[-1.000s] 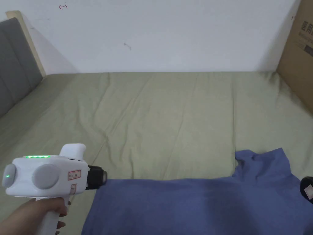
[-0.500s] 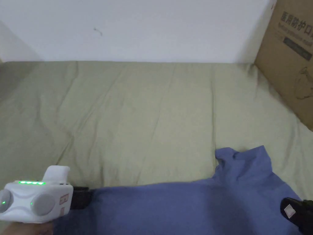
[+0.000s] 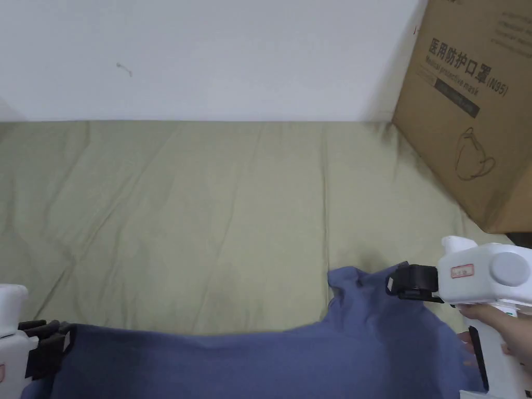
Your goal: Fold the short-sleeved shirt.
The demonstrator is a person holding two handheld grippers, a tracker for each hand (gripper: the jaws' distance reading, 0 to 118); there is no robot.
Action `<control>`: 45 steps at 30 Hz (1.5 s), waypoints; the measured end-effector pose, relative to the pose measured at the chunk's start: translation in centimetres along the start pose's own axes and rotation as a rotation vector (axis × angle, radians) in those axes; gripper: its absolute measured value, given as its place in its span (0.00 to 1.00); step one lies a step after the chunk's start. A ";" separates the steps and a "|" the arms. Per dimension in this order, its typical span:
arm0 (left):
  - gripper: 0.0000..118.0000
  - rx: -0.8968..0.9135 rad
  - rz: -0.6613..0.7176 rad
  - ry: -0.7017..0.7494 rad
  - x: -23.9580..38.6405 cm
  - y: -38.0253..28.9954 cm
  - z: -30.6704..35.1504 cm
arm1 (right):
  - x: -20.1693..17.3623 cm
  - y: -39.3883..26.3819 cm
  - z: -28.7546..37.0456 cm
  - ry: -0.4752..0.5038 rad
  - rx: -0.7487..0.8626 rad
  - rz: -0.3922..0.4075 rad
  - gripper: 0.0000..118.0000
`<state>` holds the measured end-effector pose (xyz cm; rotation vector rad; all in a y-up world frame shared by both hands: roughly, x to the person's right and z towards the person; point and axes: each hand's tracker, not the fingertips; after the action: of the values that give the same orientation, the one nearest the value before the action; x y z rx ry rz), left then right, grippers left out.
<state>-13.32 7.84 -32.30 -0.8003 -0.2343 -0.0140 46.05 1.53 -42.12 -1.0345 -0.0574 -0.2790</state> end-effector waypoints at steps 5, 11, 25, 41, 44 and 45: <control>0.04 -0.016 -0.015 -0.003 -0.1 0.3 0.6 | -0.7 0.3 -3.7 -0.136 -0.147 0.023 0.98; 0.04 -0.069 0.005 0.010 -0.9 -0.4 -0.6 | -1.3 -0.3 -2.6 -0.148 -0.075 0.135 0.60; 0.04 0.015 0.104 0.058 -1.7 3.6 -1.0 | -2.8 0.9 11.6 -0.077 0.206 0.096 0.03; 0.04 -0.102 0.098 -0.087 -2.1 -6.1 5.3 | 1.8 -16.7 18.2 -0.023 0.090 0.040 0.03; 0.12 -0.254 0.098 -0.077 -2.0 -10.7 5.0 | 3.1 -22.2 16.5 -0.053 -0.005 0.044 0.03; 0.23 -0.287 0.104 -0.077 -2.0 -11.8 4.7 | 3.2 -23.2 15.5 -0.085 -0.053 0.045 0.03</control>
<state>-17.43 2.83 -21.16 -1.0996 -0.2662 0.0830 44.51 3.05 -14.10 -1.0990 -0.1033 -0.1966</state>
